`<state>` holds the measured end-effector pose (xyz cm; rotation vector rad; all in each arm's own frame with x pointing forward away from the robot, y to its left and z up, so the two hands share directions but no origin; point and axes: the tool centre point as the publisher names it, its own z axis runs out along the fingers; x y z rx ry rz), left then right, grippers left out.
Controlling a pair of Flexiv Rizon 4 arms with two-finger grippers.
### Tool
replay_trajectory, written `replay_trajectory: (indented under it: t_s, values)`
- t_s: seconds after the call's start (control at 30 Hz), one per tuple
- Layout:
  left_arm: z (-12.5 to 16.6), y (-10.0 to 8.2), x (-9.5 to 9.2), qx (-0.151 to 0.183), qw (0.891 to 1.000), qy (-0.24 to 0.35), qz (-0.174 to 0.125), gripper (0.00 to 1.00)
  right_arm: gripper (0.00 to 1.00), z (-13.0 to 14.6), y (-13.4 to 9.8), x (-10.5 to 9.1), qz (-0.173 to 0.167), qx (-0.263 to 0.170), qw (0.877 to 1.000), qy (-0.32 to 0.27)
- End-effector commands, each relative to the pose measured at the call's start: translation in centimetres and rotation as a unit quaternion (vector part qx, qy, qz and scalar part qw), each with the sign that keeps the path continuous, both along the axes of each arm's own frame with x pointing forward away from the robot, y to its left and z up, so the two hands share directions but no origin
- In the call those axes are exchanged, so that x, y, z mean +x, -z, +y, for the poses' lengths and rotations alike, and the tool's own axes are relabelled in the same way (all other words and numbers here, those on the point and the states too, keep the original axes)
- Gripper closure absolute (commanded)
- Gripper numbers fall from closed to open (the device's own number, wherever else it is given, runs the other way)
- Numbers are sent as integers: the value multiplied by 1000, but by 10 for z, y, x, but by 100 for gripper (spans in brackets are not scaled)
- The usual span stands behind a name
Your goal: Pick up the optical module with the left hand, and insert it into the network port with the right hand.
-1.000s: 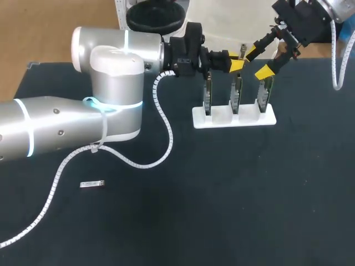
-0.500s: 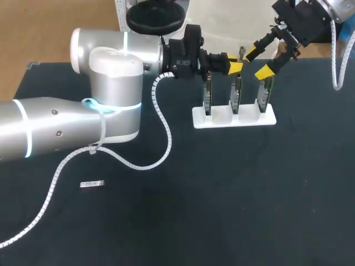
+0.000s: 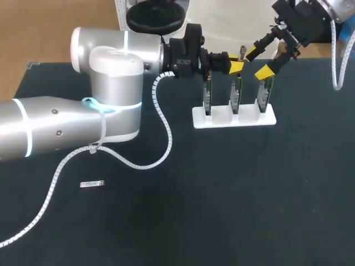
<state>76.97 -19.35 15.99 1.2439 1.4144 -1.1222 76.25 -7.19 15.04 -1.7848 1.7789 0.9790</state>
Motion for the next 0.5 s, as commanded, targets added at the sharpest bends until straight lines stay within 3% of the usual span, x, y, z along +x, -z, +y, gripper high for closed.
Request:
replay_trajectory:
  t_s: [0.03, 0.5]
  values:
    - [-2, 0, 0, 0, 1000, 3, -1, 100, 0, 0, 0, -1, -1, 0, 1000, 1]
    - [-3, 1, 3, 3, 1000, 2, 0, 100, 0, 0, 0, -1, -1, 0, 1000, 1]
